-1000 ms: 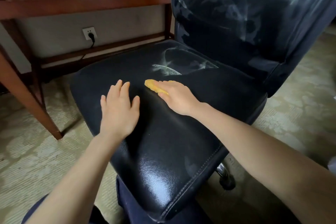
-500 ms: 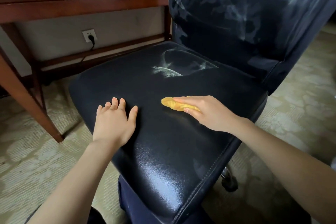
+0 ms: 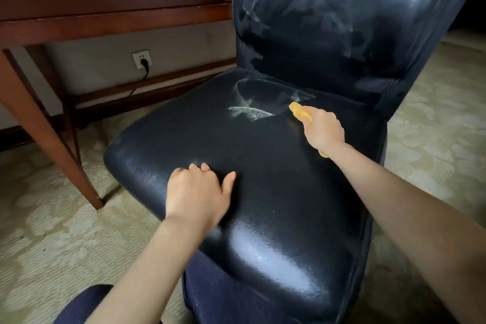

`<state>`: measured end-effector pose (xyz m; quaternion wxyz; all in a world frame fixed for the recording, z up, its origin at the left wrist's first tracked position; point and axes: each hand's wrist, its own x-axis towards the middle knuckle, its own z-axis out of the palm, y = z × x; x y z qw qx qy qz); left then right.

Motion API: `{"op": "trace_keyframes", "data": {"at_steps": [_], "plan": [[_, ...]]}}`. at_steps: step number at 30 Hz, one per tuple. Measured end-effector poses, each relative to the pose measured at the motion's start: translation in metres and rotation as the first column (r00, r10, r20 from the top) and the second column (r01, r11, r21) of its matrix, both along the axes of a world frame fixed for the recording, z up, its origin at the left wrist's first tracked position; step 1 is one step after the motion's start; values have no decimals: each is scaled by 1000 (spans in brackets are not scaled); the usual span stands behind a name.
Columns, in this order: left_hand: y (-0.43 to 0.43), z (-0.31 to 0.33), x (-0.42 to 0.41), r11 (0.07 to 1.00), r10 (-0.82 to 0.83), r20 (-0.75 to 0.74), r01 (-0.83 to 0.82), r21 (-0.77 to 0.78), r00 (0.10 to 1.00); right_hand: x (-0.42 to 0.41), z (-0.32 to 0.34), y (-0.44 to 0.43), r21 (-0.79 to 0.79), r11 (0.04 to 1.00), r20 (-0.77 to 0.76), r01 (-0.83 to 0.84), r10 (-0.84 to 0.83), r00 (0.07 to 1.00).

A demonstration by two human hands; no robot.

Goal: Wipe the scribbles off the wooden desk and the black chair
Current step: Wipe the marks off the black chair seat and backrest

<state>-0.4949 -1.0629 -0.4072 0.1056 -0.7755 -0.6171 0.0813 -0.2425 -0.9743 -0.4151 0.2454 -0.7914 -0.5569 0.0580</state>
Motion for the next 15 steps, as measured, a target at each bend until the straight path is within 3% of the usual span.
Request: {"op": "trace_keyframes", "data": {"at_steps": [2,5,9,13,15], "plan": [[-9,0,7,1000,10,0,-10,-4,1000,-7,4,11,-4,1000,-40,4,-4,999],[-20,-2,16,1000,-15,-1,15,20,1000,-25,6,32,-57,998,40,-33,36,999],[-36,11,27,996,-87,111,84,29,990,-55,4,59,-90,988,70,-129,136,988],[-43,28,15,999,-39,410,50,-16,911,-89,2,74,-103,952,96,-289,299,949],[-40,26,3,997,25,634,27,-73,773,-102,2,76,-120,924,100,-363,375,922]]}}
